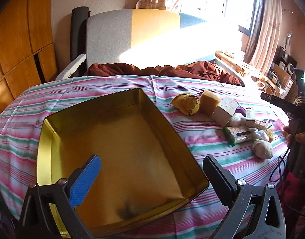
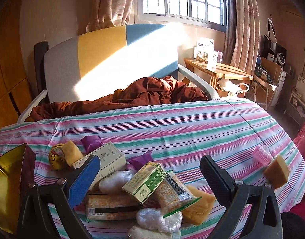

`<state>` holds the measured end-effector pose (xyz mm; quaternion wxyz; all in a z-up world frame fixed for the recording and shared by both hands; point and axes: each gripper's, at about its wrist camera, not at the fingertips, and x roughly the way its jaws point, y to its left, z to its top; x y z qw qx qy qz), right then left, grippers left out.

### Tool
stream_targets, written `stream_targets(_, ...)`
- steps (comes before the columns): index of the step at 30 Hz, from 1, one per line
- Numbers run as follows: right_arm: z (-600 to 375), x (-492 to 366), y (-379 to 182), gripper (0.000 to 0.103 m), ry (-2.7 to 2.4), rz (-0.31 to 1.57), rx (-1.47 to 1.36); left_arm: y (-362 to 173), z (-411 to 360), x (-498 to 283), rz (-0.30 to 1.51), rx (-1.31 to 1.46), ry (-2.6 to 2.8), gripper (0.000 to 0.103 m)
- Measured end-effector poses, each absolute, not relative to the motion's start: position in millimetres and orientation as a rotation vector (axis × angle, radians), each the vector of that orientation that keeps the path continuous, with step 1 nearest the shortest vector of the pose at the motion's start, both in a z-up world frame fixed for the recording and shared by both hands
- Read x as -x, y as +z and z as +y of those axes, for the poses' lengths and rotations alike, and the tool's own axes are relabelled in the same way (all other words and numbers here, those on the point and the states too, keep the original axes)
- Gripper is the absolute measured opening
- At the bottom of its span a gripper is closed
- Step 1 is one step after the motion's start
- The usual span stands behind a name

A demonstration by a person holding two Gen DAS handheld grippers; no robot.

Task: Organize objects
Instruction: 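Reach the left gripper to the yellow knitted sock bundle and grasp it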

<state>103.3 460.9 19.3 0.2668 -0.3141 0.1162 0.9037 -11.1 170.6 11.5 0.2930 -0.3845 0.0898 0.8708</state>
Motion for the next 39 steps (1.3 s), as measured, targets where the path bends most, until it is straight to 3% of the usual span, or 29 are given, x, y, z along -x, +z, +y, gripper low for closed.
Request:
stream_targets(4, 482, -108, 13, 0.103, 2.412, 0.477, 0.834, 14, 206, 23, 0.277, 1.032, 2.257, 0.103)
stream_targets(13, 496, -115, 8, 0.103, 2.386, 0.603, 0.835, 9, 276, 69, 0.35, 1.063, 2.219, 0.103)
stream_targets(27, 502, -117, 9, 0.103, 2.396, 0.657, 0.82, -38, 368, 138, 0.497, 1.201, 2.139, 0.098)
stream_targets(35, 507, -119, 7, 0.103, 2.387, 0.692, 0.817, -71, 394, 158, 0.519, 1.302, 2.085, 0.079)
stream_targets(37, 507, -119, 7, 0.103, 2.382, 0.687, 0.824, -78, 397, 160, 0.486, 1.331, 2.036, 0.062)
stream_targets(39, 508, -117, 5, 0.103, 2.378, 0.689, 0.833, -77, 396, 158, 0.467, 1.324, 2.044, 0.057)
